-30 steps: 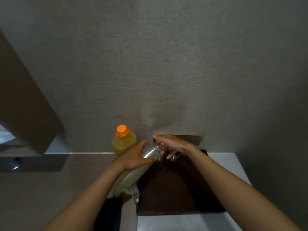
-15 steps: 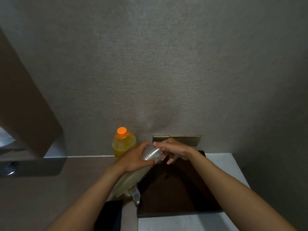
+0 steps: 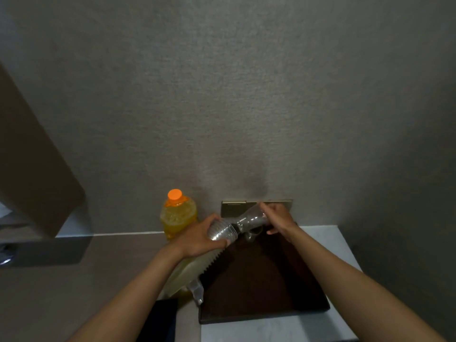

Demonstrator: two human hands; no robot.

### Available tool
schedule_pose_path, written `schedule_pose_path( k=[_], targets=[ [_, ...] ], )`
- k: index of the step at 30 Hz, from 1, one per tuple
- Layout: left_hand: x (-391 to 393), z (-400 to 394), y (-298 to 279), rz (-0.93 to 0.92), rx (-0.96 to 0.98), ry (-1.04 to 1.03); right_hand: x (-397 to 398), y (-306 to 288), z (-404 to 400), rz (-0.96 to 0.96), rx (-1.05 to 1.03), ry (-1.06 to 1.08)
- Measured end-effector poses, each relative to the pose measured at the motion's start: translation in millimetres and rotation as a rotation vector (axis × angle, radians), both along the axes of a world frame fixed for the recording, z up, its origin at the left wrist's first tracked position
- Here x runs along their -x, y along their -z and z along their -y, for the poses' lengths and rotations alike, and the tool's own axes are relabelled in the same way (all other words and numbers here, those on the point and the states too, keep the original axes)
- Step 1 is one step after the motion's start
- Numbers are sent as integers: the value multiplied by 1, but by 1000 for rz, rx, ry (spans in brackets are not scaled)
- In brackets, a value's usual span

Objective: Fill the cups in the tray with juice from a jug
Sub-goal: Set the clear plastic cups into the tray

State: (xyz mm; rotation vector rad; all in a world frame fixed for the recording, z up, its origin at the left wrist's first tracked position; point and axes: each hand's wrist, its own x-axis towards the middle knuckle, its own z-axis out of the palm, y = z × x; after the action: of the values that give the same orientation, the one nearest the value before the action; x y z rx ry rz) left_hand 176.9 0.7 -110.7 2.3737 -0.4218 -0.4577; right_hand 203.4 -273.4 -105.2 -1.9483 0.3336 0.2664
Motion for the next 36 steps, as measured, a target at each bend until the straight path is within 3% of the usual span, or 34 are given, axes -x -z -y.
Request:
schedule_pose_path(
  k=[4, 8, 13, 22, 36],
  targets=[
    [-2, 5, 2, -19, 1, 2, -2, 30, 22, 6, 273, 77],
    [-4, 7, 5, -36, 15, 6, 2, 50, 39, 3, 480, 4],
    [-6, 10, 10, -54, 22, 8, -1, 72, 50, -15, 627, -29],
    [-13, 15, 10, -86, -23, -11, -20, 103, 45, -114, 610, -48],
    [-21, 15, 6, -76, -59, -35, -43, 126, 46, -102, 601, -45]
  ],
)
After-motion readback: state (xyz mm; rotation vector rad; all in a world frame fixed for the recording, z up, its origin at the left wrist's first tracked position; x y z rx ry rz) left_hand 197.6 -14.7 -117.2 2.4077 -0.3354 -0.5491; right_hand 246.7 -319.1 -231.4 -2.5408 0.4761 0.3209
